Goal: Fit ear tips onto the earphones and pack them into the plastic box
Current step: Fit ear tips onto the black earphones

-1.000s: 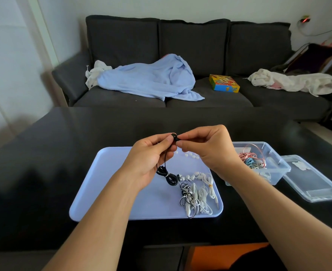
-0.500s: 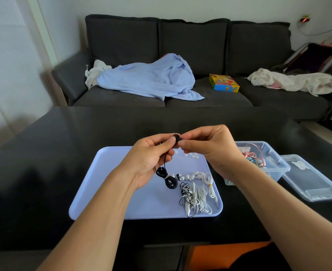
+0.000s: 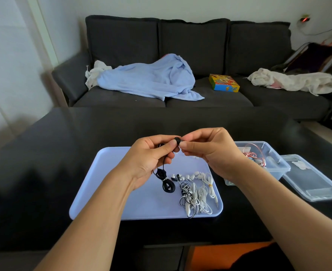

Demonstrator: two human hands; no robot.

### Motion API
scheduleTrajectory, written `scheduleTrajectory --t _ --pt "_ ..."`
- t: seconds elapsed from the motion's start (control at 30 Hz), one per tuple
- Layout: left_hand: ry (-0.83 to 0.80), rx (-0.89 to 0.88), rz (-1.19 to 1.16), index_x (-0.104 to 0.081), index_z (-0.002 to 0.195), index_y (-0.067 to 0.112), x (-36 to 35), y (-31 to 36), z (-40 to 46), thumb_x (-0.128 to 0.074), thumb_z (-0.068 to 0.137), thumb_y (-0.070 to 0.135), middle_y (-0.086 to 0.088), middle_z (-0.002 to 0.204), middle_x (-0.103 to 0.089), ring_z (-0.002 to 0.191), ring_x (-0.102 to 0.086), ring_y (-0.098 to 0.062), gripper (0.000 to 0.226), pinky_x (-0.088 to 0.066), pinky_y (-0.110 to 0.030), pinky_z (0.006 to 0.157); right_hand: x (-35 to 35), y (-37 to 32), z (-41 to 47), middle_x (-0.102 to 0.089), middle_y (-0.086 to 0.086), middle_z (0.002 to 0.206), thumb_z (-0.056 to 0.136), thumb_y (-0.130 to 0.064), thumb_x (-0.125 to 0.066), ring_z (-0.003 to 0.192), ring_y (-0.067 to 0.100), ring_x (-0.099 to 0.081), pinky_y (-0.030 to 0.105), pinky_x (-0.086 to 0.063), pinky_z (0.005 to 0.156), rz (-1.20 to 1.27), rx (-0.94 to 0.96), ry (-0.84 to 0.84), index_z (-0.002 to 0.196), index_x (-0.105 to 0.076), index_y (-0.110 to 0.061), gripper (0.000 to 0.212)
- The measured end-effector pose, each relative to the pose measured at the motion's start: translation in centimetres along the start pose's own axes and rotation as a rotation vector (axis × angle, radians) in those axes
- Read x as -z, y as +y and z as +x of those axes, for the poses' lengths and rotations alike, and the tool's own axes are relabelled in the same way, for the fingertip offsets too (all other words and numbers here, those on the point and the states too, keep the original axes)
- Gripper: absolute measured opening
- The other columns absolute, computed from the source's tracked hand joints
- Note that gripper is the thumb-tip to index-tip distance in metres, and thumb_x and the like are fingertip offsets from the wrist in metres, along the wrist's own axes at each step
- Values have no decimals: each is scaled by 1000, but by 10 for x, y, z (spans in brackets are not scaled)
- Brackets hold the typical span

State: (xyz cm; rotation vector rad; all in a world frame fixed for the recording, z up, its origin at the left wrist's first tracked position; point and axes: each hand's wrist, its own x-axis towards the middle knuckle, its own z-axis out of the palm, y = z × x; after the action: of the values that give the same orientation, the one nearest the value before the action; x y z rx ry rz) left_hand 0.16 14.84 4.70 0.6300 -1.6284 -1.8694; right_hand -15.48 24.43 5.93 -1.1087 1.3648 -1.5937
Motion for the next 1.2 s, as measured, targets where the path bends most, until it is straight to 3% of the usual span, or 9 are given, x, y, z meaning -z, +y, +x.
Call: scheduleTrajectory --t 0.13,0.37,0.67,0.83,1.07,1.2 --pt "45 10 10 -76 97 8 -4 -2 -1 -67 91 10 -2 75 -70 59 -57 -6 11 -49 -15 57 1 -1 0 -76 11 77 75 -4 -82 68 21 -73 23 -58 68 -292 186 63 89 -77 0 16" --pt "95 34 -70 -76 94 6 -10 -2 4 -69 88 11 -3 77 -72 57 -58 -4 11 -50 -13 57 0 -3 1 -76 5 75 80 -7 -82 67 19 -73 25 -61 68 -463 312 93 91 -79 -5 12" --pt "123 33 -67 -76 101 10 -9 -3 4 -66 93 13 1 76 -71 57 -56 -4 14 -48 -14 57 1 -3 0 -77 4 77 81 -6 -79 69 17 -73 20 -57 68 -341 245 62 93 -79 -7 12" --pt "77 30 -88 -76 100 12 -9 0 3 -67 90 11 1 76 -71 56 -54 -4 14 -47 -13 56 -2 -3 0 -76 9 76 81 0 -74 68 15 -73 23 -60 68 -94 130 36 89 -76 -2 9" --pt "105 -15 -63 -77 99 12 -8 -3 1 -71 85 12 -3 78 -73 58 -58 -7 15 -49 -15 58 -1 -2 1 -76 5 73 80 0 -76 65 13 -72 18 -56 64 -222 229 48 87 -76 -4 9" --pt "158 -114 -20 -76 104 9 -9 -4 0 -71 86 10 -2 74 -73 56 -57 -7 19 -48 -16 57 -10 6 0 -76 11 75 80 1 -75 68 16 -72 21 -57 67 -68 191 116 86 -76 0 6"
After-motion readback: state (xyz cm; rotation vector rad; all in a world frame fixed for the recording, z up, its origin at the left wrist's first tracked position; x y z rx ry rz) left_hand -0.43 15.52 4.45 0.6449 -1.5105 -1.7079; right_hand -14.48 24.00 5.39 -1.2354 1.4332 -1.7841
